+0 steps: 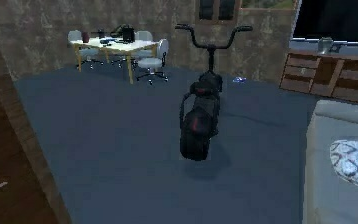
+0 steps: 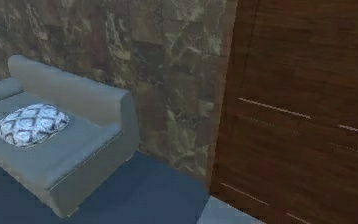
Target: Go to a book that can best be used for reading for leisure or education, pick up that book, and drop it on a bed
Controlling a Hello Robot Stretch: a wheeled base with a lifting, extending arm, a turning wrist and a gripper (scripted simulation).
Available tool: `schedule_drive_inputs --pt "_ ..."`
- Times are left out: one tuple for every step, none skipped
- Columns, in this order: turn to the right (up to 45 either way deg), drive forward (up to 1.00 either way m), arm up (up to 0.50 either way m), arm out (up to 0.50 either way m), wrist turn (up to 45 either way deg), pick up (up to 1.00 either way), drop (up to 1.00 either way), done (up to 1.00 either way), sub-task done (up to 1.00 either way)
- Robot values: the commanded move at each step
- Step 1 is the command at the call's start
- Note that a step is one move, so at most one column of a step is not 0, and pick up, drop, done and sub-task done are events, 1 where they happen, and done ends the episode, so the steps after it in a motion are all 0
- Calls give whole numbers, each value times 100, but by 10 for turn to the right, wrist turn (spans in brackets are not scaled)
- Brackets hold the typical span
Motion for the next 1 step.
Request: schedule_drive_inputs --pt "0 50 0 0 0 0 0 0 0"
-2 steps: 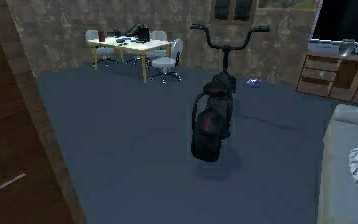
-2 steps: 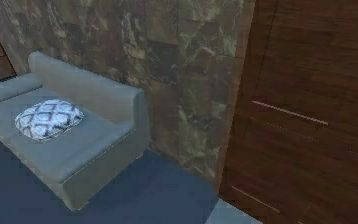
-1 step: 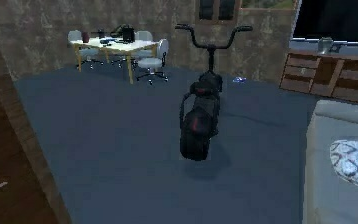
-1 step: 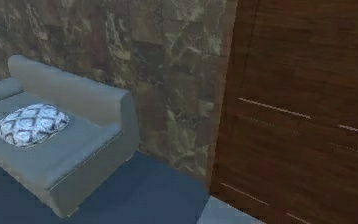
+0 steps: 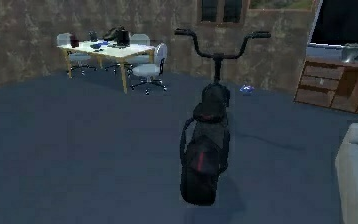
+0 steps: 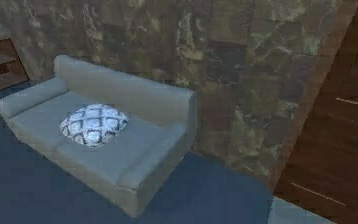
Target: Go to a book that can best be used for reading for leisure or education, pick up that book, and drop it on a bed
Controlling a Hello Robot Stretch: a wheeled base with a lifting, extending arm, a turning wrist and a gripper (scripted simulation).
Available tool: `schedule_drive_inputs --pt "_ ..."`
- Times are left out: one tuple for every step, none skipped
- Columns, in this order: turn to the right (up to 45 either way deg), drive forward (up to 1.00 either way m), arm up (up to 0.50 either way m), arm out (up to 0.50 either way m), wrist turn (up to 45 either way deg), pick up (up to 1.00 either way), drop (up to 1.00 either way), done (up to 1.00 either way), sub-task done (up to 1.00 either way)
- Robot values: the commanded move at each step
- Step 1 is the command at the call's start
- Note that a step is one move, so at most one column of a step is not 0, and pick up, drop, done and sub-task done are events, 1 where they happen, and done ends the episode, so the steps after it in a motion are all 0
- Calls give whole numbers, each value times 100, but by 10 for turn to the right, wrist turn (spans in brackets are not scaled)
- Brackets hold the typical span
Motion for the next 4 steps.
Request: schedule_drive_inputs --pt "-120 0 0 0 0 0 0 0 0" --pt "0 45 0 0 0 0 0 0 0" --pt "-300 0 0 0 0 0 0 0 0" --pt "0 100 0 0 0 0 0 0 0"
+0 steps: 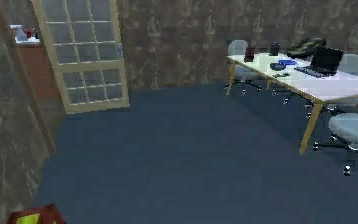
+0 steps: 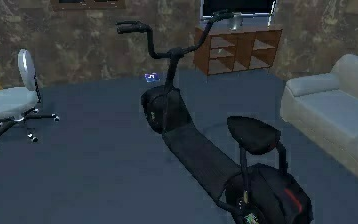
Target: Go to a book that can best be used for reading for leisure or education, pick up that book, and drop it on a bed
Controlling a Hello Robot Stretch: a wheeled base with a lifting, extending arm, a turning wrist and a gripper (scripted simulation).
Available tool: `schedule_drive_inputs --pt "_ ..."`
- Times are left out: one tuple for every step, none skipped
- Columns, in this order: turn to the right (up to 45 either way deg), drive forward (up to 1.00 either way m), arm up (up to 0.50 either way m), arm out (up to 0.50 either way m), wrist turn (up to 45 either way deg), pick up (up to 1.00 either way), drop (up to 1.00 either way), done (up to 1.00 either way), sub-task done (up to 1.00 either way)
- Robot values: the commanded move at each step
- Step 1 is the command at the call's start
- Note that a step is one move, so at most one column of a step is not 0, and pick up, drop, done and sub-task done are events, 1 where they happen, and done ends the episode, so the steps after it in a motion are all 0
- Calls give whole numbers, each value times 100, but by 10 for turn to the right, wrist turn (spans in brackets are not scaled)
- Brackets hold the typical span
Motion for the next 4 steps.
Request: schedule_drive_inputs --pt "-30 0 0 0 0 0 0 0 0" --pt "0 70 0 0 0 0 0 0 0" --pt "-180 0 0 0 0 0 0 0 0" --pt "0 80 0 0 0 0 0 0 0"
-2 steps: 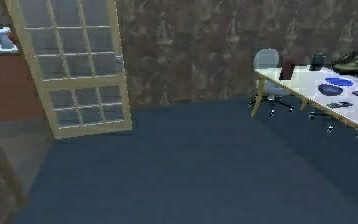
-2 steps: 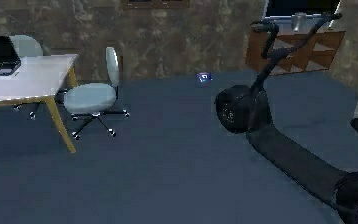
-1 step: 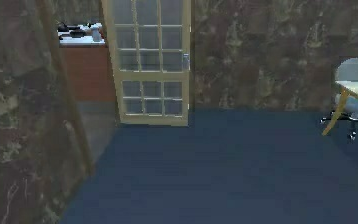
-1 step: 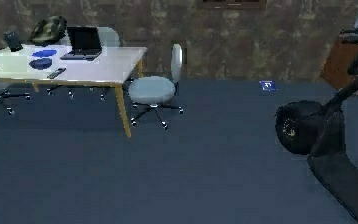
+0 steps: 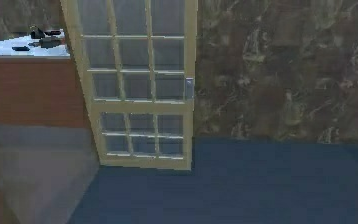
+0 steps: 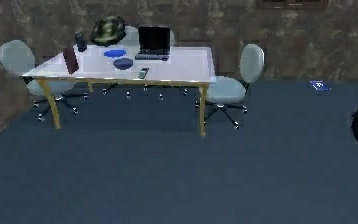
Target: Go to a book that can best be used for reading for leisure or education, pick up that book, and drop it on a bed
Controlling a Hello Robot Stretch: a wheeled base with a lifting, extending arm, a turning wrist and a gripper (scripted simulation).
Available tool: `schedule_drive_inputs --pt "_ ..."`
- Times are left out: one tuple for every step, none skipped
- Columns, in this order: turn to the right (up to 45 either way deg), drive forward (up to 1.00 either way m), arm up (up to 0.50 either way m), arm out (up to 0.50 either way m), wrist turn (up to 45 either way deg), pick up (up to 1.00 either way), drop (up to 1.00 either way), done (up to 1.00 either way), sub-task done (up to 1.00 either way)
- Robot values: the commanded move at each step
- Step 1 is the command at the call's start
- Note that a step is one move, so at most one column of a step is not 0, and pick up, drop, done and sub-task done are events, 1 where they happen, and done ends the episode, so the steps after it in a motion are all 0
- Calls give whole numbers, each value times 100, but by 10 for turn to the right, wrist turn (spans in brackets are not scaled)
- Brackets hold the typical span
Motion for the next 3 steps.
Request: schedule_drive_inputs --pt "-450 0 0 0 0 0 0 0 0" --pt "-60 0 0 0 0 0 0 0 0" --pt "0 20 0 0 0 0 0 0 0"
